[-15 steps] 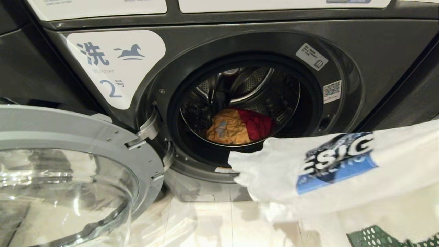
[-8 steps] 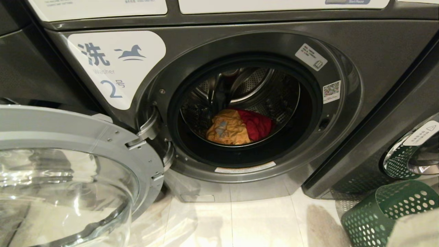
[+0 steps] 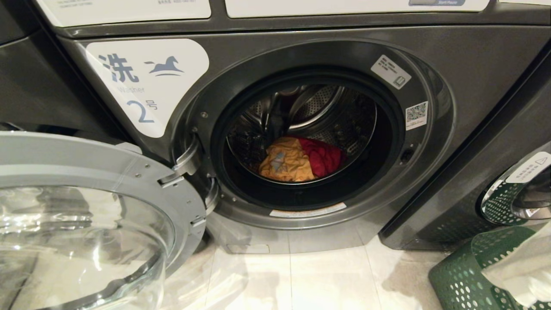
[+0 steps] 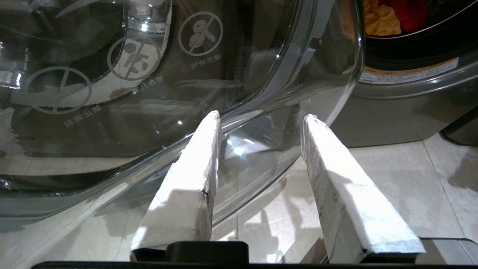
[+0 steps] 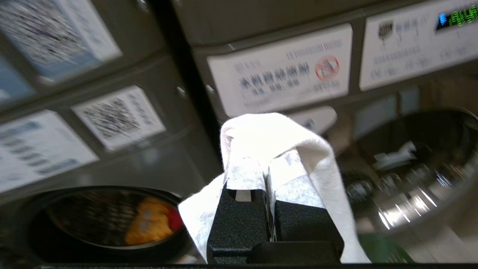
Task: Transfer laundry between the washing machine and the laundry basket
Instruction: Pick a cloth and place it into the basket
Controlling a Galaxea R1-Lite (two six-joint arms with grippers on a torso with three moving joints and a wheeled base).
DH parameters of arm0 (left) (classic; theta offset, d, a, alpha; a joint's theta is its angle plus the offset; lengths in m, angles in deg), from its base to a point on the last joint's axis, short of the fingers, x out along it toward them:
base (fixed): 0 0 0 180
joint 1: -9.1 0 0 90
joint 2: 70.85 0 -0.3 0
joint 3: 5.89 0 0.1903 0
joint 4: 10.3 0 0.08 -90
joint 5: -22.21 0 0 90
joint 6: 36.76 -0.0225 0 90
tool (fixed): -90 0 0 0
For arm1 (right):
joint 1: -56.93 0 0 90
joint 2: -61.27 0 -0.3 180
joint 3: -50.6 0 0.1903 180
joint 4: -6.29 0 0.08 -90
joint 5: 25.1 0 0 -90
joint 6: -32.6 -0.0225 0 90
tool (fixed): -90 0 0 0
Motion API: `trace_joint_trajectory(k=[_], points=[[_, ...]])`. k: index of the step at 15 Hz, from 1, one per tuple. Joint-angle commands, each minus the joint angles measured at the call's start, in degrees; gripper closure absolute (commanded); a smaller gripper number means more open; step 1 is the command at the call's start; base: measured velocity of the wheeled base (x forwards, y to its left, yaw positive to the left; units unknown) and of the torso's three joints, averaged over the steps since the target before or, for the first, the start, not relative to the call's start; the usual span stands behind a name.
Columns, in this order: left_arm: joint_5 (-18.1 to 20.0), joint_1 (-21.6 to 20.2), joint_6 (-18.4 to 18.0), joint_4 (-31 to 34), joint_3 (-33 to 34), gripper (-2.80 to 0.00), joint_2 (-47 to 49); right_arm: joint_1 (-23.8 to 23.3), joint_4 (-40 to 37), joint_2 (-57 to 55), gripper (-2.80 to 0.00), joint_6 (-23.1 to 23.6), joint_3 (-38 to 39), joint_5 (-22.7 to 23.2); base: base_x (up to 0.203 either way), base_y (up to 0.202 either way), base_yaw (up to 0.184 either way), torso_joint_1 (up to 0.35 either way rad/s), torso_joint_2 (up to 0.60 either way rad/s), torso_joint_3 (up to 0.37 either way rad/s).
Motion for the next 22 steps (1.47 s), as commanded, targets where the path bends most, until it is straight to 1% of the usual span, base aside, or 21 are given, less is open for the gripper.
trace_joint_trajectory(k=[1,2,3,4,6,8,9,12,13,15,16,18,19,22], points=[[-0.02,0.0,0.02,-0.02,0.09,0.0,0.07,0.27,-3.94,-6.22,0.0,-2.87,-0.67,-2.42,0.0,0.0,0.0,0.0,0.0,0.0],[-0.02,0.0,0.02,-0.02,0.09,0.0,0.07,-0.29,-6.33,-7.64,0.0,-5.38,-0.5,-1.56,0.0,0.0,0.0,0.0,0.0,0.0],[-0.02,0.0,0.02,-0.02,0.09,0.0,0.07,-1.36,-9.07,-9.11,0.0,-7.82,-0.77,0.32,0.0,0.0,0.0,0.0,0.0,0.0],[-0.02,0.0,0.02,-0.02,0.09,0.0,0.07,-3.35,-10.2,-10.74,0.0,-9.43,-1.57,1.99,0.0,0.0,0.0,0.0,0.0,0.0],[-0.02,0.0,0.02,-0.02,0.09,0.0,0.07,-9.23,-10.85,-12.75,0.0,-11.71,-2.33,7.56,0.0,0.0,0.0,0.0,0.0,0.0],[-0.02,0.0,0.02,-0.02,0.09,0.0,0.07,-18.79,-10.98,-13.69,0.0,-12.43,-2.29,15.14,0.0,0.0,0.0,0.0,0.0,0.0],[-0.02,0.0,0.02,-0.02,0.09,0.0,0.07,-24.32,-10.97,-14.13,0.0,-12.61,-2.17,19.44,0.0,0.0,0.0,0.0,0.0,0.0],[-0.02,0.0,0.02,-0.02,0.09,0.0,0.07,-43.21,-9.89,-15.79,0.0,-12.72,-1.91,33.3,0.0,0.0,0.0,0.0,0.0,0.0],[-0.02,0.0,0.02,-0.02,0.09,0.0,0.07,-49.3,-8.69,-16.16,0.0,-12.61,-1.66,38.32,0.0,0.0,0.0,0.0,0.0,0.0],[-0.02,0.0,0.02,-0.02,0.09,0.0,0.07,-58.32,-3.48,-16.35,0.0,-12.25,0.08,45.49,0.0,0.0,0.0,0.0,0.0,0.0],[-0.02,0.0,0.02,-0.02,0.09,0.0,0.07,-60.81,-0.16,-16.25,0.0,-11.66,1.15,47.05,0.0,0.0,0.0,0.0,0.0,0.0],[-0.02,0.0,0.02,-0.02,0.09,0.0,0.07,-65.03,1.63,-16.26,0.0,-10.05,2.13,47.37,0.0,0.0,0.0,0.0,0.0,0.0],[-0.02,0.0,0.02,-0.02,0.09,0.0,0.07,-67.73,1.66,-16.27,0.0,-10.12,2.91,46.76,0.0,0.0,0.0,0.0,0.0,0.0],[-0.02,0.0,0.02,-0.02,0.09,0.0,0.07,-73.85,1.83,-16.13,0.0,-10.53,7.34,42.77,0.0,0.0,0.0,0.0,0.0,0.0]])
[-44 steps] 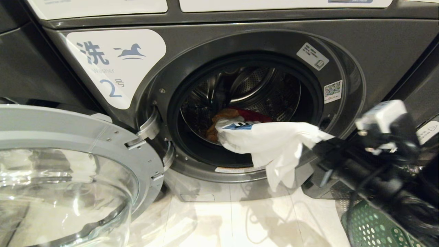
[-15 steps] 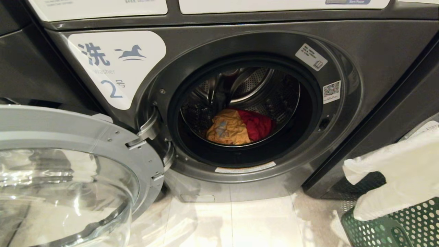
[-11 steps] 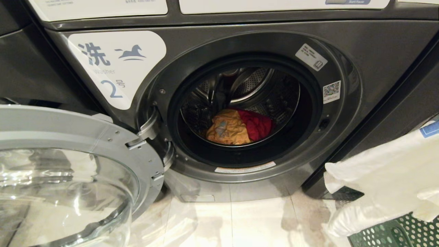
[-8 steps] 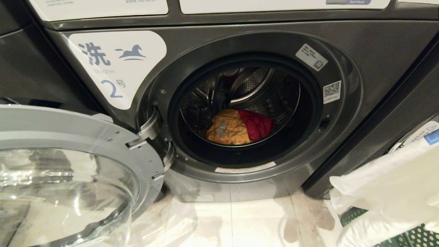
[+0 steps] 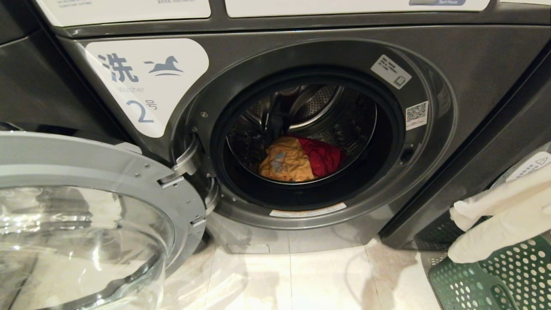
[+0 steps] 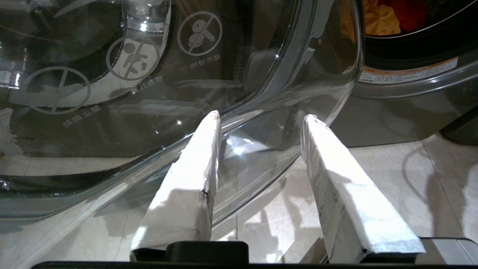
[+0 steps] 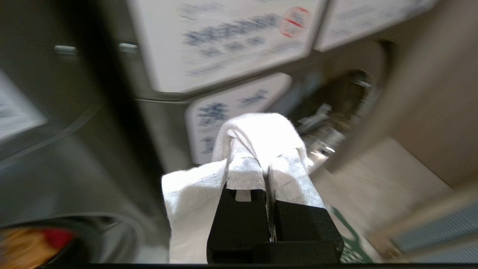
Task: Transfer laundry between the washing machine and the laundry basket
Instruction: Pick a cloth and place it into the basket
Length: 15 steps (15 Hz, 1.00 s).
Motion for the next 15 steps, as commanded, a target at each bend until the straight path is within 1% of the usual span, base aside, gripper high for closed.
trace_joint_trajectory(k=[1,3,5,7,8,11,13,15], points=[[-0.02,0.0,0.04,-0.02,0.09,0.0,0.07,-4.15,0.01,-0.23,0.0,-0.03,2.18,-1.27,0.0,0.0,0.0,0.0,0.0,0.0],[-0.02,0.0,0.04,-0.02,0.09,0.0,0.07,-6.94,1.0,-1.7,0.0,0.31,4.21,-1.4,0.0,0.0,0.0,0.0,0.0,0.0],[-0.02,0.0,0.04,-0.02,0.09,0.0,0.07,-10.26,4.49,-5.21,0.0,0.12,7.08,-1.24,0.0,0.0,0.0,0.0,0.0,0.0],[-0.02,0.0,0.04,-0.02,0.09,0.0,0.07,-13.48,9.16,-10.77,0.0,0.02,8.29,-0.85,0.0,0.0,0.0,0.0,0.0,0.0],[-0.02,0.0,0.04,-0.02,0.09,0.0,0.07,-15.62,11.22,-13.69,0.0,0.03,8.3,-0.01,0.0,0.0,0.0,0.0,0.0,0.0],[-0.02,0.0,0.04,-0.02,0.09,0.0,0.07,-23.58,15.65,-21.38,0.0,0.27,8.37,4.68,0.0,0.0,0.0,0.0,0.0,0.0],[-0.02,0.0,0.04,-0.02,0.09,0.0,0.07,-26.61,16.2,-25.48,0.0,0.37,9.05,6.72,0.0,0.0,0.0,0.0,0.0,0.0],[-0.02,0.0,0.04,-0.02,0.09,0.0,0.07,-28.64,16.22,-27.96,0.0,1.46,12.44,8.56,0.0,0.0,0.0,0.0,0.0,0.0]])
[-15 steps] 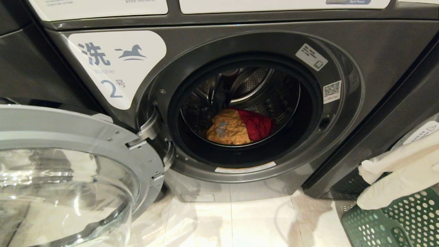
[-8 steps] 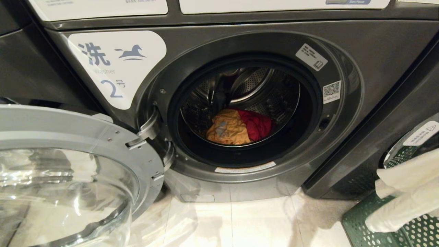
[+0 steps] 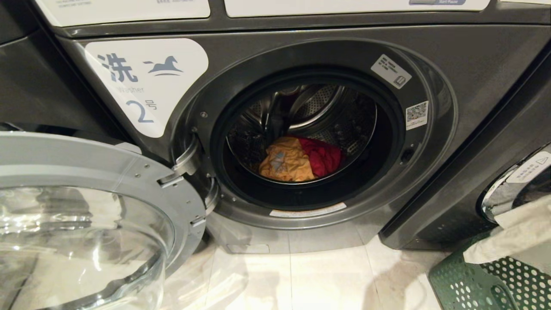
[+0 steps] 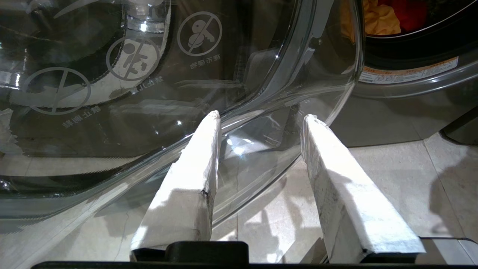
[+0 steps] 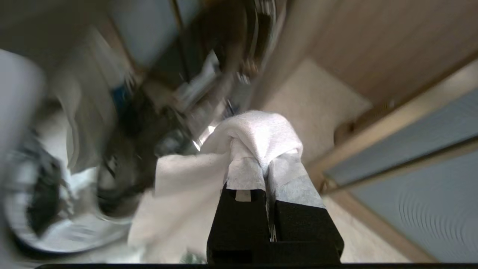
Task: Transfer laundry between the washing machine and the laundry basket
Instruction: Pick a cloth and place it into the basket
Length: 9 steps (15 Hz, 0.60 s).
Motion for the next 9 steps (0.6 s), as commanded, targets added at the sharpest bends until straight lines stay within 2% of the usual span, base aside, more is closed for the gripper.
trace_joint_trajectory(k=[1,5,7,9], points=[[-0.02,0.0,0.02,-0.02,0.09,0.0,0.07,-2.17,-0.21,-4.27,0.0,1.62,5.16,1.82,0.0,0.0,0.0,0.0,0.0,0.0],[-0.02,0.0,0.02,-0.02,0.09,0.0,0.07,-3.0,0.54,-2.56,0.0,8.06,19.53,7.27,0.0,0.0,0.0,0.0,0.0,0.0],[-0.02,0.0,0.02,-0.02,0.09,0.0,0.07,-3.33,2.65,-1.94,0.0,10.0,28.11,7.65,0.0,0.0,0.0,0.0,0.0,0.0],[-0.02,0.0,0.02,-0.02,0.09,0.0,0.07,-3.82,3.8,-5.51,0.0,10.53,34.37,5.79,0.0,0.0,0.0,0.0,0.0,0.0]])
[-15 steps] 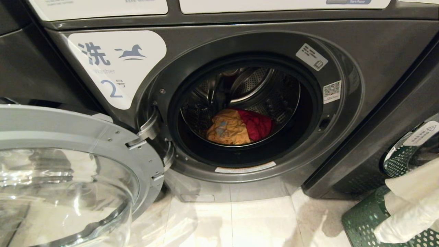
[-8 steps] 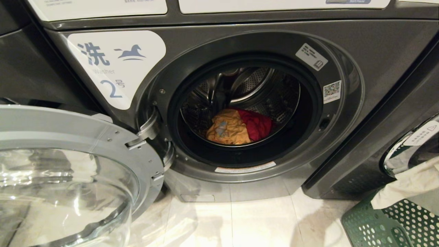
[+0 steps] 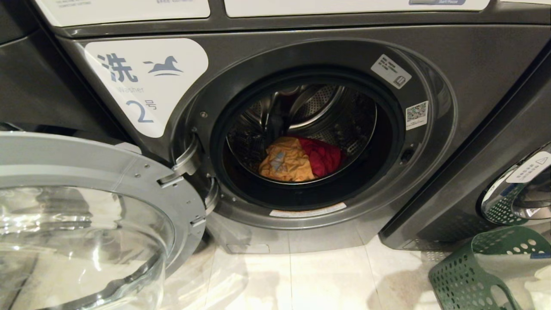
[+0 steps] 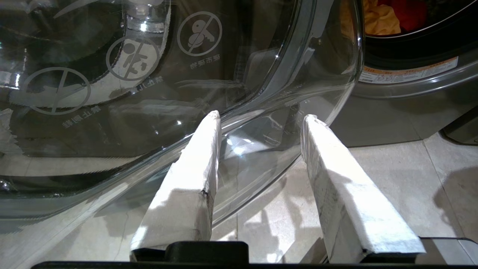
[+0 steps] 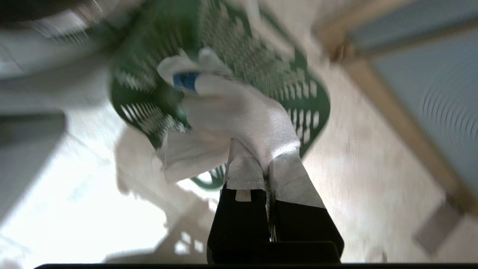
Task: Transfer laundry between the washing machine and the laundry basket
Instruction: Pick a cloth and place it into the basket
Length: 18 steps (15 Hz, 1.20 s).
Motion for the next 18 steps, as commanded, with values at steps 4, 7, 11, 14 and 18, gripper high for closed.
trace_joint_trajectory(k=[4,7,11,14,18], points=[[-0.02,0.02,0.04,-0.04,0.09,0.0,0.07,-0.69,4.68,-16.72,0.0,-0.11,8.62,-6.13,0.0,0.0,0.0,0.0,0.0,0.0],[-0.02,0.02,0.04,-0.04,0.09,0.0,0.07,-0.92,9.53,-27.97,0.0,0.0,8.65,-7.22,0.0,0.0,0.0,0.0,0.0,0.0],[-0.02,0.02,0.04,-0.04,0.09,0.0,0.07,-0.82,17.75,-41.08,0.0,5.73,7.66,-7.88,0.0,0.0,0.0,0.0,0.0,0.0],[-0.02,0.02,0.04,-0.04,0.09,0.0,0.07,0.4,25.65,-50.96,0.0,7.29,5.34,-8.43,0.0,0.0,0.0,0.0,0.0,0.0],[-0.02,0.02,0.04,-0.04,0.09,0.0,0.07,6.49,30.49,-60.6,0.0,7.5,2.12,-1.65,0.0,0.0,0.0,0.0,0.0,0.0]])
